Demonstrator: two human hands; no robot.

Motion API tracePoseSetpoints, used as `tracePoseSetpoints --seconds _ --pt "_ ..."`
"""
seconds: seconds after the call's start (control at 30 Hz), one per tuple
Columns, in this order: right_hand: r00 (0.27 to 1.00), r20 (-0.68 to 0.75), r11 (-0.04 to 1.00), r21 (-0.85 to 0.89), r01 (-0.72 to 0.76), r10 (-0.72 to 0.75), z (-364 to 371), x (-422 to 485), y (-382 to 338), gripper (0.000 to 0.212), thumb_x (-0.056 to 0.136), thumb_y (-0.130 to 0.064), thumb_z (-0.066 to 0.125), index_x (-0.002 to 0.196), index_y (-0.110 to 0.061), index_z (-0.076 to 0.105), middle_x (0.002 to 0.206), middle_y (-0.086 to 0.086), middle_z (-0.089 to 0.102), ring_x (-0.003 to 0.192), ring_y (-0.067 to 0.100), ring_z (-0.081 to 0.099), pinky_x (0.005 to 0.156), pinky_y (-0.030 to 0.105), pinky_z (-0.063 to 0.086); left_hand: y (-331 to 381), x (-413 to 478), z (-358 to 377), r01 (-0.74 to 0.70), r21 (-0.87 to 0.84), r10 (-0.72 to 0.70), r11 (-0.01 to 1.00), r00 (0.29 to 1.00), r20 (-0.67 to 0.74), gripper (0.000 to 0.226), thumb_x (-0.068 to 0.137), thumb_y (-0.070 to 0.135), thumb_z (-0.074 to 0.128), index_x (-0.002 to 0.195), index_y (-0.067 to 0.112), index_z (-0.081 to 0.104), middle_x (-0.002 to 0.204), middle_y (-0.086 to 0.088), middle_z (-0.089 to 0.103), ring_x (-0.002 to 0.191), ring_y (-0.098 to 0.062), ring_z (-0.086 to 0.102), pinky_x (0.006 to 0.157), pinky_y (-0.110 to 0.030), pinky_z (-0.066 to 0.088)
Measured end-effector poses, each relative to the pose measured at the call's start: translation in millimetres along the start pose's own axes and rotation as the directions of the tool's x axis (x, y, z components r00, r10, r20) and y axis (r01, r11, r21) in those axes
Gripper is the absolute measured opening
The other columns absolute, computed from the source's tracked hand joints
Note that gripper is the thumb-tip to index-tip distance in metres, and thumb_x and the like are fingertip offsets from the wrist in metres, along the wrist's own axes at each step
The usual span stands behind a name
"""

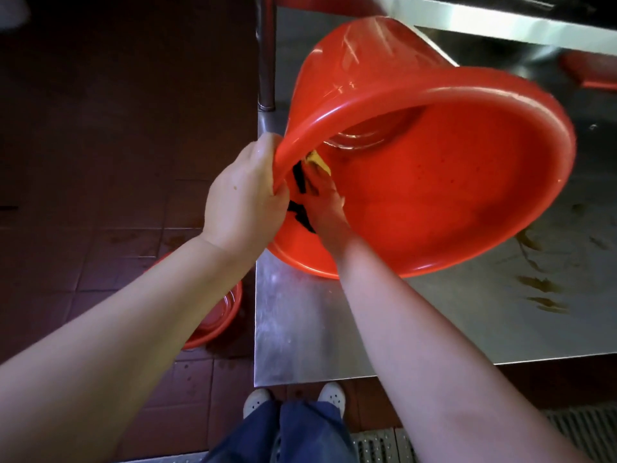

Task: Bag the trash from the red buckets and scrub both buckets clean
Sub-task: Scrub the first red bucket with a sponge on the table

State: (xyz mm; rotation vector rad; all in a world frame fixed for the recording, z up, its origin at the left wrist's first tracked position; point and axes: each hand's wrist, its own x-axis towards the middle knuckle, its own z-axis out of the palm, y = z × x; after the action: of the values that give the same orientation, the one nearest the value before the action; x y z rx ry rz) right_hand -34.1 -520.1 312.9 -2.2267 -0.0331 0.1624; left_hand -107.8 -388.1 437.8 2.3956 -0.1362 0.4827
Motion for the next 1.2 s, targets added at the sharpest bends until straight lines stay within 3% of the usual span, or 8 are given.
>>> tracePoseSetpoints --seconds 0.2,0.3,0.4,0.63,0.8,0.97,1.07,1.2 --pt "0.984 -0.178 0.607 -0.780 -0.156 0.024 -70 32 57 0.061 0.092 -0.020 0.049 0.146 -0.038 0.027 0.152 0.009 0.025 0.121 0.036 0.039 0.097 0.040 0.032 -2 2 2 -0.068 0.058 0.070 0.996 0.996 -0.046 0.028 0.078 0.002 0.051 0.105 0.007 0.052 0.084 -0.010 0.058 0.066 -0.035 0.055 0.054 -0.044 0.047" --pt "0.925 -0.377 0.501 -0.791 -0.352 0.055 -76 48 56 0.051 0.095 -0.018 0.043 0.144 -0.030 0.033 0.150 0.010 0.028 0.124 0.037 0.034 0.097 0.040 0.030 -3 4 7 -0.094 0.055 0.097 0.994 0.994 -0.052 0.027 0.074 -0.001 0.052 0.100 0.006 0.052 0.076 -0.002 0.050 0.063 -0.033 0.053 0.050 -0.039 0.044" --pt "0.860 -0.449 0.686 -0.547 -0.479 0.243 -44 81 50 0.054 0.098 -0.026 0.039 0.148 -0.030 0.022 0.158 0.002 0.012 0.137 0.035 0.022 0.107 0.042 0.022 -8 6 9 -0.101 0.057 0.104 0.993 0.994 -0.040 0.028 0.073 -0.001 0.054 0.100 0.007 0.052 0.076 0.001 0.048 0.064 -0.031 0.053 0.052 -0.035 0.042" --pt "0.984 -0.129 0.991 -0.037 -0.126 0.121 -5 62 -1 0.067 0.064 -0.047 0.057 0.130 -0.043 0.049 0.142 -0.003 0.046 0.127 0.022 0.043 0.104 0.039 0.030 -7 8 7 -0.107 0.053 0.110 0.993 0.993 -0.045 0.028 0.074 0.001 0.055 0.102 0.005 0.053 0.086 -0.005 0.055 0.068 -0.034 0.055 0.054 -0.035 0.042" --pt "0.968 -0.055 0.865 -0.463 0.193 -0.245 -20 -48 31 0.066 0.079 -0.025 0.040 0.145 -0.032 0.037 0.152 -0.003 0.034 0.127 0.025 0.044 0.089 0.033 0.032 2 10 8 -0.150 0.066 0.152 0.987 0.988 -0.037 0.022 0.077 0.003 0.053 0.099 0.005 0.052 0.086 -0.008 0.055 0.057 -0.034 0.053 0.047 -0.035 0.042" --pt "0.959 -0.256 0.550 -0.822 -0.149 -0.123 -66 -104 65 0.070 0.068 -0.025 0.056 0.136 -0.042 0.045 0.139 -0.003 0.050 0.089 0.033 0.050 0.071 0.036 0.037 5 1 9 -0.090 0.048 0.092 0.995 0.995 -0.045 0.019 0.078 0.001 0.053 0.097 0.003 0.051 0.085 -0.011 0.056 0.056 -0.031 0.050 0.046 -0.030 0.033" --pt "0.898 -0.409 0.661 -0.632 -0.405 0.160 -39 -109 34 0.065 0.079 -0.021 0.048 0.140 -0.042 0.040 0.152 -0.005 0.031 0.101 0.033 0.042 0.077 0.036 0.030 12 -3 10 -0.042 0.018 0.042 0.999 0.999 -0.030 0.020 0.080 0.003 0.054 0.101 0.003 0.051 0.091 -0.011 0.057 0.058 -0.027 0.047 0.049 -0.028 0.028" --pt "0.941 -0.043 0.940 0.080 -0.331 0.335 7 -100 -38 0.077 0.075 -0.025 0.054 0.142 -0.050 0.026 0.156 -0.016 0.014 0.120 0.019 0.031 0.089 0.023 0.017 20 -1 7 -0.012 0.030 0.012 0.999 1.000 -0.006 0.022 0.082 0.005 0.057 0.103 0.005 0.050 0.096 -0.012 0.057 0.064 -0.030 0.051 0.055 -0.033 0.030"
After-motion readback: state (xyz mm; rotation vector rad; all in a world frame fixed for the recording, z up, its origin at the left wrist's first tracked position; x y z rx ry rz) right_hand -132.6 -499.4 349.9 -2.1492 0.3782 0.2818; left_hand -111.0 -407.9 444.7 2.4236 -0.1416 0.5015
